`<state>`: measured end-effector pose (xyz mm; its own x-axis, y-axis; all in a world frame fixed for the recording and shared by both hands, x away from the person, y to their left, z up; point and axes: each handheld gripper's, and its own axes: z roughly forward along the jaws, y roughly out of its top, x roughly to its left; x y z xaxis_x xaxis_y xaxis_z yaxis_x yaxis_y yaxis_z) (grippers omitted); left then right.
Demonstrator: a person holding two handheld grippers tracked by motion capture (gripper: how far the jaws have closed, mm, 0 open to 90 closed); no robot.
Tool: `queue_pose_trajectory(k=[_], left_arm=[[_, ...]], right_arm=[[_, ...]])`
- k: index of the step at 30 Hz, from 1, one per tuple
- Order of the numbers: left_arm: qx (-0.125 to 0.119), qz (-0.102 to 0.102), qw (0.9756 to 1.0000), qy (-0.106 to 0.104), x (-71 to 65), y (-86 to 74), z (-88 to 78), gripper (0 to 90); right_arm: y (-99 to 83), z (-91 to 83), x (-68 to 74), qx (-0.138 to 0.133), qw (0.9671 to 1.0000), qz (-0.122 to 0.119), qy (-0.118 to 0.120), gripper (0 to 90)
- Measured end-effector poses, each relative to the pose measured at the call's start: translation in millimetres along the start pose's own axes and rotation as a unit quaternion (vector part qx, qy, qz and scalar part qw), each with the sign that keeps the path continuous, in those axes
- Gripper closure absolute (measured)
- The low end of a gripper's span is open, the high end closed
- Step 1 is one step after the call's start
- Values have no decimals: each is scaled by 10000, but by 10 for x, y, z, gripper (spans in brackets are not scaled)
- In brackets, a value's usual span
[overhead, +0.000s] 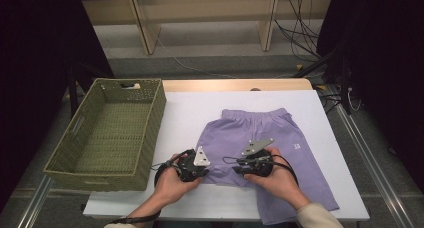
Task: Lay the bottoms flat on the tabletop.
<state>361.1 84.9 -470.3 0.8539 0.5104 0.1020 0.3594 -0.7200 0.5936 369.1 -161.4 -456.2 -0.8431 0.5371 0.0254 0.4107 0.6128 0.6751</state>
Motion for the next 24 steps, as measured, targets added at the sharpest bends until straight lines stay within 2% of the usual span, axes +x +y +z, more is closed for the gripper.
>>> queue_pose_trajectory(k=[4, 7, 9, 11, 12, 15, 18, 21, 22, 24], left_arm=[[1, -19, 10000, -13, 5, -4, 2, 856], [11, -4, 10000, -21, -7, -6, 15, 848], [13, 8, 10000, -24, -10, -4, 23, 843], [9, 14, 10000, -23, -11, -1, 27, 837], [9, 24, 10000, -24, -11, 0, 27, 834], [-1, 21, 10000, -25, -8, -3, 26, 828], [9, 14, 10000, -34, 0, -14, 25, 824], [6, 27, 10000, -35, 6, -22, 21, 820], [3, 40, 10000, -35, 6, -22, 16, 820], [12, 58, 10000, -42, 7, -19, 6, 822]], right_arm=[[-7, -239, 56, -213, 9996, -164, 117, 815], [-44, -302, 123, -92, 9994, -303, 168, 838], [-96, -254, 161, 52, 9990, -412, 151, 802], [-135, -173, 201, 283, 9974, -642, 183, 727], [-143, -129, 217, 315, 9963, -784, 155, 687], [-139, -39, 257, 409, 9940, -1009, 74, 587], [-160, 30, 264, 554, 9926, -1066, 156, 540], [-204, 83, 259, 722, 9920, -1027, 139, 614], [-203, 77, 251, 679, 9929, -959, 165, 697], [-198, 58, 233, 712, 9931, -926, 108, 785]])
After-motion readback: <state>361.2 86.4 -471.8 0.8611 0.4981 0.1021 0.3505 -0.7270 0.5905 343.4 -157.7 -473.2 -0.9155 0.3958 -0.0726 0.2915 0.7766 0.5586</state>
